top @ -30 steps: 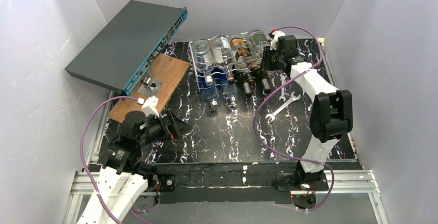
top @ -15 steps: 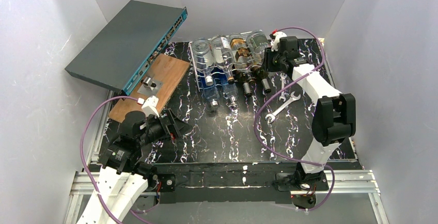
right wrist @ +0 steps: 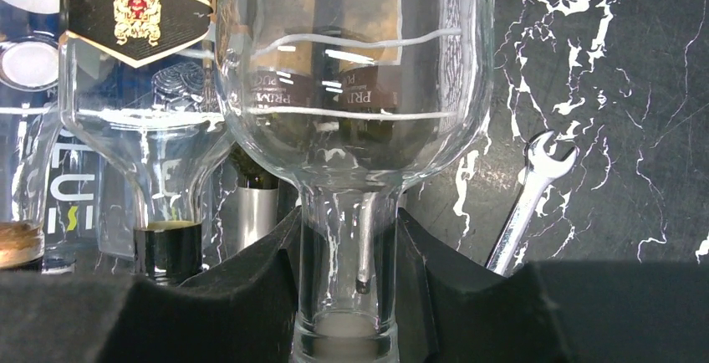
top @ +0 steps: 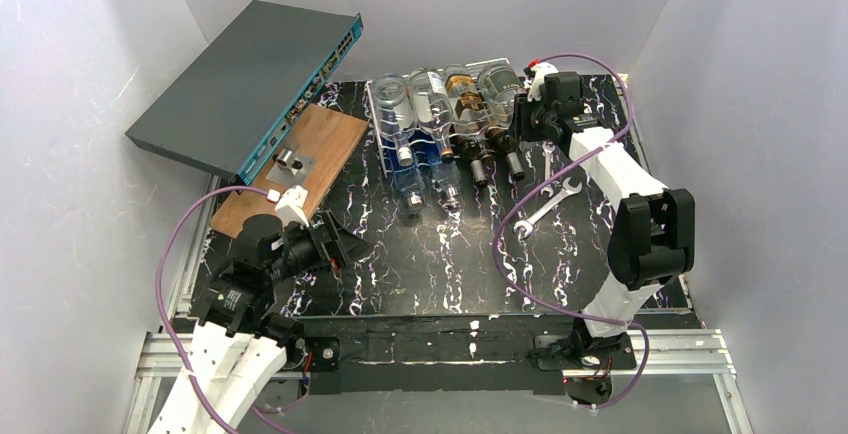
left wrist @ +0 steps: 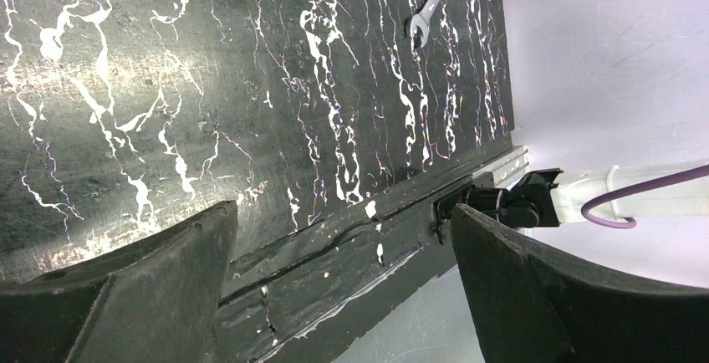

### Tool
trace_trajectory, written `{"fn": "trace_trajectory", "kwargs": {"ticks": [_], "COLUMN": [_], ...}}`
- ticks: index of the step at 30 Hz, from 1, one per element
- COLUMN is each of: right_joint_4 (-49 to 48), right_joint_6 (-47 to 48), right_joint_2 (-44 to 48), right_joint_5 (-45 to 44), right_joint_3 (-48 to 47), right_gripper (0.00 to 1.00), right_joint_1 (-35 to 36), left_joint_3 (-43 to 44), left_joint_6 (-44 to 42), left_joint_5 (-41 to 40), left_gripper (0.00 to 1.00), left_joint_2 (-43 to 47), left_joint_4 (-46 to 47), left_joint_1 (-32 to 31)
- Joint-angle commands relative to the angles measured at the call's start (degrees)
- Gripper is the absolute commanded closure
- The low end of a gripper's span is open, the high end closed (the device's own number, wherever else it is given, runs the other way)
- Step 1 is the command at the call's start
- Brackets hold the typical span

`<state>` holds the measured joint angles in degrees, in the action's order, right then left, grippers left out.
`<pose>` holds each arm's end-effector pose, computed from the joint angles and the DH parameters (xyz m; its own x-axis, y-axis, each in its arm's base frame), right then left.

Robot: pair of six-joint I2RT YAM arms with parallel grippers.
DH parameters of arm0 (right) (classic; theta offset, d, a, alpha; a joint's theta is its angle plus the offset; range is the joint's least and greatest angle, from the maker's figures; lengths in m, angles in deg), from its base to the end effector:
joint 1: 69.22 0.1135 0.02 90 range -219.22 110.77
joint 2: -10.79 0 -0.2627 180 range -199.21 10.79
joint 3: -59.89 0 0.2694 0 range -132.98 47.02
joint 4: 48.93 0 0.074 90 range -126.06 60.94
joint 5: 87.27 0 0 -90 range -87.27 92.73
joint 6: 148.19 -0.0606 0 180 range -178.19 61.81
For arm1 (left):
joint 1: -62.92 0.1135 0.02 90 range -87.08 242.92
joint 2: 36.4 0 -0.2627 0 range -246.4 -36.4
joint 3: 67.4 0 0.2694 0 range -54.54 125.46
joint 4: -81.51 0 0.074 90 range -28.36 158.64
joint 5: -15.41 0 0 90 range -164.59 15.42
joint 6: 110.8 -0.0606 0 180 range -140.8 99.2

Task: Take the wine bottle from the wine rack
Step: Pick up the wine bottle from the wine rack.

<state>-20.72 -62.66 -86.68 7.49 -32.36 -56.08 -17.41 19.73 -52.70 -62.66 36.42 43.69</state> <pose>0.4221 0.1037 0.2754 -0.5578 -0.0505 -0.8285 -0.2513 0.9616 0.1106 0.1364 -0.0715 0.2907 -0.6730 -0.4039 -0.6196 0.2580 0.6570 -0.7084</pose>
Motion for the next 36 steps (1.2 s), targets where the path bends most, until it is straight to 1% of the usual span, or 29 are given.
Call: {"fn": "trace_trajectory", "kwargs": {"ticks": [1,5,9,24,33,36], "right_joint_4": [-13.9,-14.2,-16.6,-15.7,-15.9,-16.5], "right_joint_6": [1.3,1.8,2.2,0.7,0.1,0.3], "right_joint_2": [6.1,5.6,7.7,11.0,12.1,12.2], "right_joint_5": [1.9,1.4,1.3,1.6,2.3,2.9], "right_joint_3": [-0.6,2.1,4.7,2.3,2.4,3.7], "right_gripper": [0.99,0.99,0.99,0.99,0.99,0.99], "right_joint_1": [-0.1,-0.1,-0.1,-1.6,-2.4,-2.5], "left_joint_3": [1.5,1.5,1.4,1.6,1.8,1.8], "left_joint_6": [-0.1,0.1,0.1,0.2,0.3,0.5], "left_joint_5": [1.3,1.5,1.6,3.6,4.1,4.5], "left_gripper": [0.02,0.02,0.02,0.02,0.02,0.02], "left_joint_2": [-0.6,-0.5,-0.1,-0.5,-0.6,-0.7], "left_joint_4": [-0.3,-0.2,-0.2,0.4,0.5,0.7], "left_joint_1": [0.3,0.3,0.3,0.3,0.3,0.2]}}
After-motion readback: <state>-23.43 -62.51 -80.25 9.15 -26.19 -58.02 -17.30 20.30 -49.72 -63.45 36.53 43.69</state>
